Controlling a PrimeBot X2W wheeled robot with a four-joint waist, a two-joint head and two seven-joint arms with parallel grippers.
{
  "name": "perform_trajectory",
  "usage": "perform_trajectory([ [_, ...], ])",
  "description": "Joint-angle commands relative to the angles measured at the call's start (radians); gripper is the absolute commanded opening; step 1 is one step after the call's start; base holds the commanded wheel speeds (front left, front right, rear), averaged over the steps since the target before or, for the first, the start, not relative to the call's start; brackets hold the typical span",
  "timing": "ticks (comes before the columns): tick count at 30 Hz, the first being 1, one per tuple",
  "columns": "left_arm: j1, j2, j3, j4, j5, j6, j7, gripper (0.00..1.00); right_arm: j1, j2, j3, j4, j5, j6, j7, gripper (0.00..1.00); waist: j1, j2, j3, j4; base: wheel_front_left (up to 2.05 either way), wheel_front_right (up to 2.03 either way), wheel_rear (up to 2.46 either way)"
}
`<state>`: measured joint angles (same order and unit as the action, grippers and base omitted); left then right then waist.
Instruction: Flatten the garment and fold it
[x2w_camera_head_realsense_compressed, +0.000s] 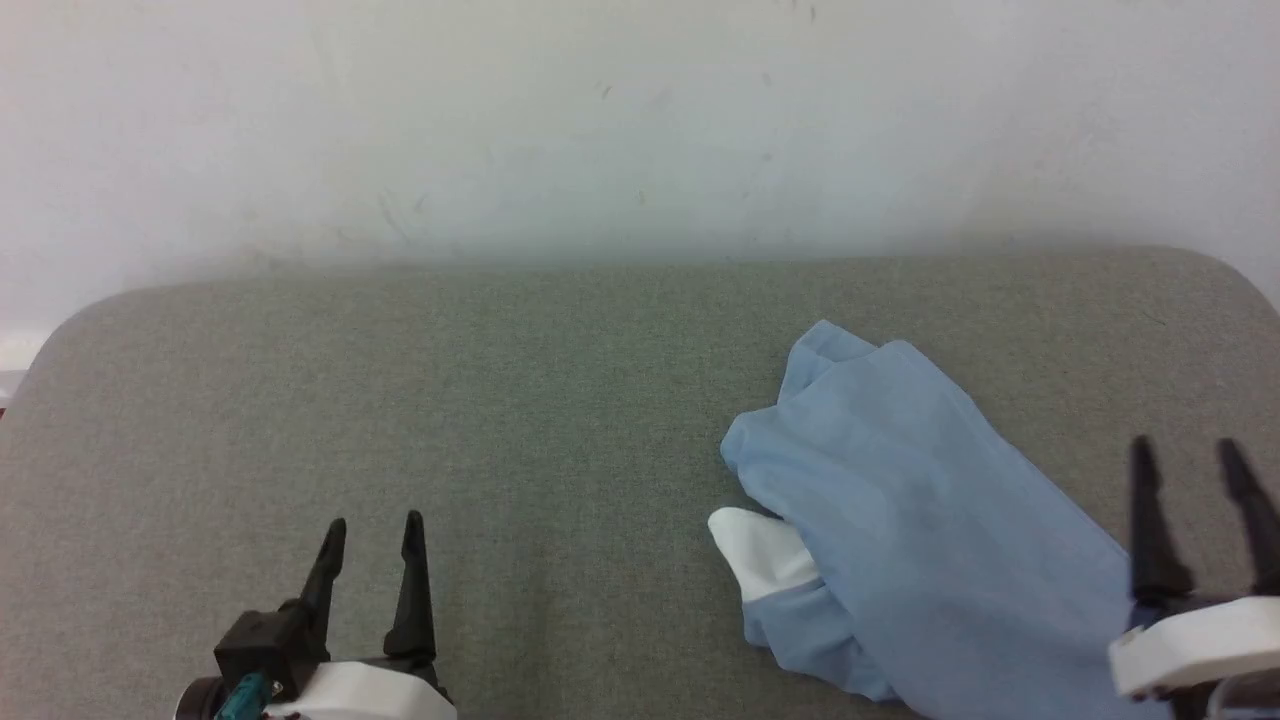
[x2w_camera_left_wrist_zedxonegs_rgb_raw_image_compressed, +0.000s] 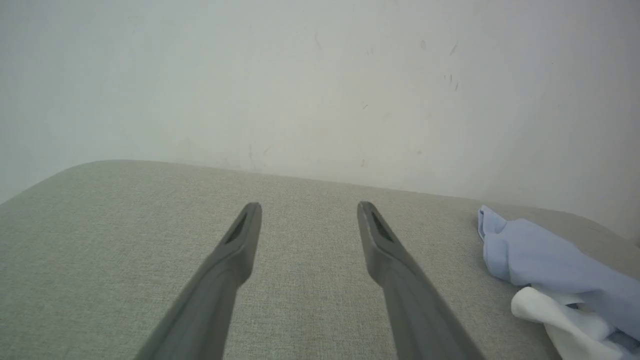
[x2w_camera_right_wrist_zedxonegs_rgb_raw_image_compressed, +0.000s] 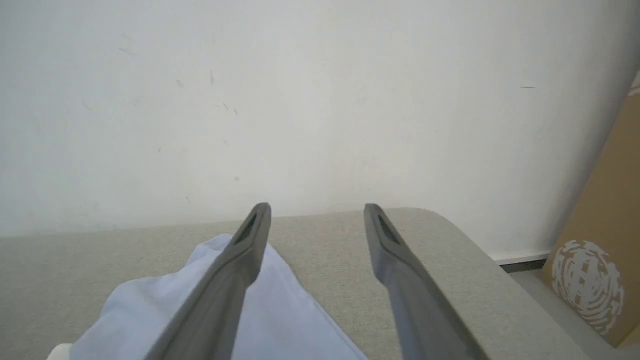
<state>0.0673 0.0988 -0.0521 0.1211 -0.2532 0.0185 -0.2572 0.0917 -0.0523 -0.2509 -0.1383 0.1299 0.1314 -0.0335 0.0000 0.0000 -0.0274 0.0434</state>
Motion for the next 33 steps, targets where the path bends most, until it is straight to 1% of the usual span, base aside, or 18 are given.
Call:
perform_trajectory([
  [1,0.015,0.004,-0.002,0.005,0.004,-0.004,-0.005,1.00,0.022,0.002,0.027,-0.015,-0.003,-0.001,0.005,1.00,0.0000,0.0000,-0.002,0.002,0.00,0.00,0.00],
  [5,0.014,0.004,-0.008,0.012,0.002,-0.002,-0.001,1.00,0.082,0.002,0.144,-0.061,0.012,-0.001,0.020,1.00,0.0000,0.0000,-0.006,0.007,0.00,0.00,0.00],
  [7,0.007,0.004,-0.013,0.015,0.004,0.001,0.004,1.00,0.109,0.002,0.186,-0.074,0.027,-0.001,0.024,1.00,0.0000,0.0000,-0.005,0.008,0.00,0.00,0.00],
  [10,-0.023,0.001,-0.037,0.023,0.006,-0.010,0.023,1.00,0.137,0.002,0.225,-0.083,0.050,-0.001,0.025,1.00,0.0000,0.0000,0.000,0.009,0.00,0.00,0.00],
  [12,-0.057,-0.008,-0.067,0.036,-0.004,-0.027,0.058,1.00,0.146,0.002,0.233,-0.088,0.052,-0.001,0.029,1.00,0.0000,0.0000,0.007,0.010,0.00,0.00,0.00],
  [15,-0.138,-0.025,-0.137,0.064,-0.021,-0.062,0.132,1.00,0.144,0.002,0.234,-0.094,0.047,-0.001,0.033,1.00,0.0000,0.0000,0.023,0.008,0.00,0.00,0.00],
  [18,-0.240,-0.038,-0.233,0.114,-0.038,-0.101,0.218,1.00,0.127,0.002,0.234,-0.100,0.035,-0.001,0.042,1.00,0.0000,0.0000,0.043,-0.002,0.00,0.00,0.00],
  [21,-0.334,-0.044,-0.345,0.184,-0.056,-0.127,0.322,1.00,0.106,0.002,0.242,-0.105,0.025,-0.001,0.050,1.00,0.0000,0.0000,0.066,-0.023,0.00,0.00,0.00],
  [24,-0.407,-0.047,-0.442,0.263,-0.084,-0.139,0.427,1.00,0.087,0.002,0.247,-0.102,0.024,-0.001,0.053,1.00,0.0000,0.0000,0.087,-0.050,0.00,0.00,0.00],
  [27,-0.462,-0.048,-0.515,0.343,-0.109,-0.144,0.515,1.00,0.077,0.002,0.246,-0.093,0.031,-0.001,0.053,1.00,0.0000,0.0000,0.107,-0.077,0.00,0.00,0.00],
  [31,-0.508,-0.048,-0.588,0.449,-0.131,-0.147,0.641,1.00,0.072,0.002,0.242,-0.080,0.039,-0.001,0.049,1.00,0.0000,0.0000,0.126,-0.100,0.00,0.00,0.00],
  [33,-0.514,-0.048,-0.621,0.504,-0.166,-0.148,0.733,1.00,0.069,0.002,0.243,-0.075,0.042,-0.001,0.045,1.00,0.0000,0.0000,0.131,-0.106,0.00,0.00,0.00],
])
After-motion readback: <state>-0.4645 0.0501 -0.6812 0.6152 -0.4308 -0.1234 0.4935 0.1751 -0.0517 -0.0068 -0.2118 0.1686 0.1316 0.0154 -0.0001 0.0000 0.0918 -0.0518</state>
